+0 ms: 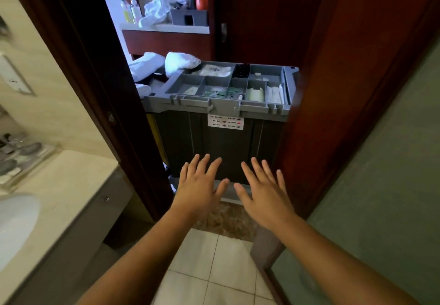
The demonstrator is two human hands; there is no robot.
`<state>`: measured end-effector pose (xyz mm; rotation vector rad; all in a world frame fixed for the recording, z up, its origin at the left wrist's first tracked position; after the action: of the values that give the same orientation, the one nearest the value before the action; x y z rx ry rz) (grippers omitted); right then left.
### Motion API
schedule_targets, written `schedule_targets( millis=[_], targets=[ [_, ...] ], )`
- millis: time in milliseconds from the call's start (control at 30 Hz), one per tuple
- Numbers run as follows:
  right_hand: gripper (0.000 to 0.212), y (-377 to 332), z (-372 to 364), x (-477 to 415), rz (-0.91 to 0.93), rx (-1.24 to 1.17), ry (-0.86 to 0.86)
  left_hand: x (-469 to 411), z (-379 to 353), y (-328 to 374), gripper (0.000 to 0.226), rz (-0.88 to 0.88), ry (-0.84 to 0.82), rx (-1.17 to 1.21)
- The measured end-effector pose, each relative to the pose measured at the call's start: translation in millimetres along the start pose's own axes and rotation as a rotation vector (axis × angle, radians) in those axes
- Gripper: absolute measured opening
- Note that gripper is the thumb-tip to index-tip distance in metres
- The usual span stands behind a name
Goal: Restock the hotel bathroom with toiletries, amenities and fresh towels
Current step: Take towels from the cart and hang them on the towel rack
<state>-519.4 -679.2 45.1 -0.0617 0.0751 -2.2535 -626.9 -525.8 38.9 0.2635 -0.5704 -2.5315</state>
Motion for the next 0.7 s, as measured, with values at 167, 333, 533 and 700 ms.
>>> schedule_targets(
  millis=[167,333,533,700],
  targets=[
    [0.068,-5,-1,-68,0.042,-0.031,-0.019,-42,0,-26,0.069,0.092,0.034,-0.001],
    [0.066,-21,-9,-124,0.031,-0.106,-0.031,-80,3,-60,0.069,0.17,0.052,0.015],
    [0.066,-48,-19,-198,0.031,-0.108,-0.047,-138,8,-113,0.069,0.186,0.045,0.055],
    [0.066,-74,-18,-276,0.01,-0.075,-0.063,-207,23,-171,0.068,0.176,0.042,0.092]
  ],
)
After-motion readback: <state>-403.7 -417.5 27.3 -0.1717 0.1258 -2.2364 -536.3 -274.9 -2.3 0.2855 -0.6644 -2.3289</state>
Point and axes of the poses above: each hand's wrist, its own x-axis away from the middle knuckle, its own z-axis out of the back of the hand, y = z × x, the point moved 2 cm from there along -x, towards the middle knuckle, and after that the axes turned 11 degrees about x, right-handed, at the moved point
